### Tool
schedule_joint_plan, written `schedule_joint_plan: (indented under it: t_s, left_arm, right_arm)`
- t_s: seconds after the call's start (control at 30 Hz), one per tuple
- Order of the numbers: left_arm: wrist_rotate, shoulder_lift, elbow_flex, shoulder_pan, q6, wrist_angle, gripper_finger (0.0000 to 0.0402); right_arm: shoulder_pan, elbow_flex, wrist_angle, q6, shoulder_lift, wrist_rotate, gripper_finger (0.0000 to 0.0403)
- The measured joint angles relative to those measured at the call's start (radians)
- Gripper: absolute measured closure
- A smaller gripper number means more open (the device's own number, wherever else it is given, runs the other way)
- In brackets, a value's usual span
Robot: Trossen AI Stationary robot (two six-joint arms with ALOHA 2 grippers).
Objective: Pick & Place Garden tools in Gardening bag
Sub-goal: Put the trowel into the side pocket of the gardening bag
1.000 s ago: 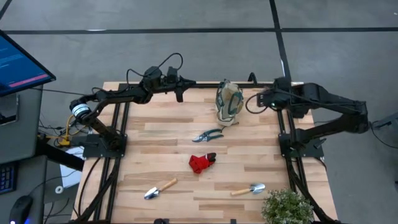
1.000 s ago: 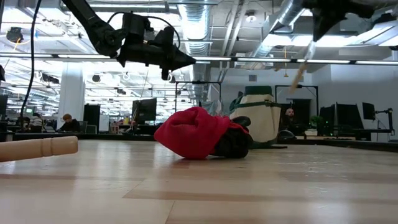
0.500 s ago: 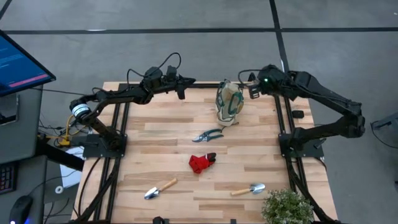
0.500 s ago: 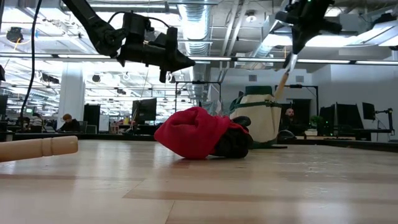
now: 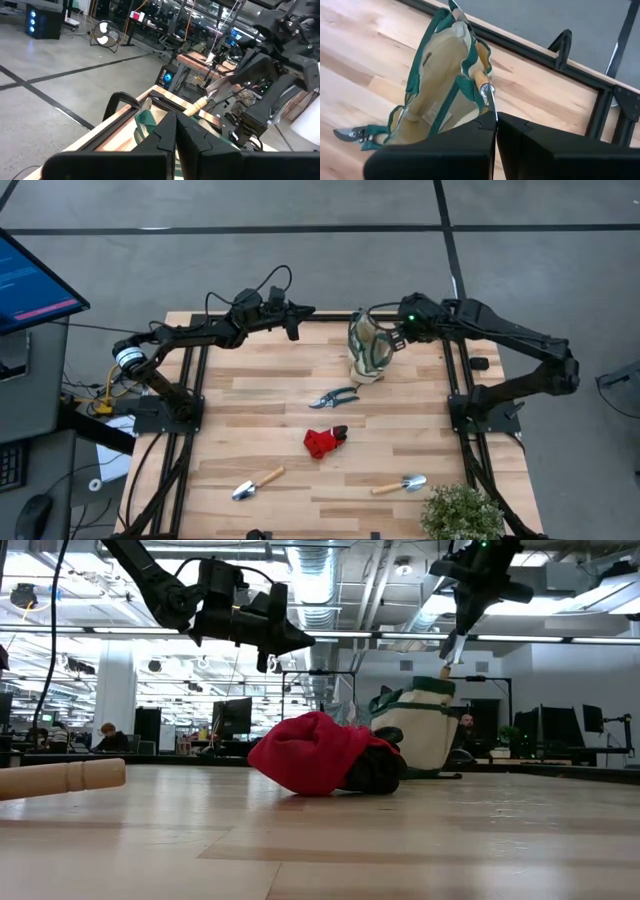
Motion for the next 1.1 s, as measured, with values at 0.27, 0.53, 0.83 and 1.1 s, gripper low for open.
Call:
schedule_joint_plan:
  t_s: [0.27, 0.53, 0.83, 1.1]
  left_arm:
    - [-0.012, 0.0, 0.0, 0.0, 0.0, 0.0, 0.0394]
    - [-0.064, 0.042, 0.0, -0.022, -0.022, -0.004, 0.0394]
    - [-0.133, 0.195, 0.027, -0.115, -0.075, 0.022, 0.0396]
    - [-0.141, 0.286, 0.127, -0.118, -0.086, 0.023, 0.0397]
  right_arm:
    - [0.031, 0.0, -0.092, 0.075, -0.096, 0.027, 0.0403]
    - [0.041, 0.0, -0.144, 0.104, -0.13, 0.03, 0.0403]
    - [0.003, 0.0, -0.004, -0.061, -0.055, -0.026, 0.0403]
    - [-0.022, 0.0, 0.03, -0.125, -0.052, -0.053, 0.0403]
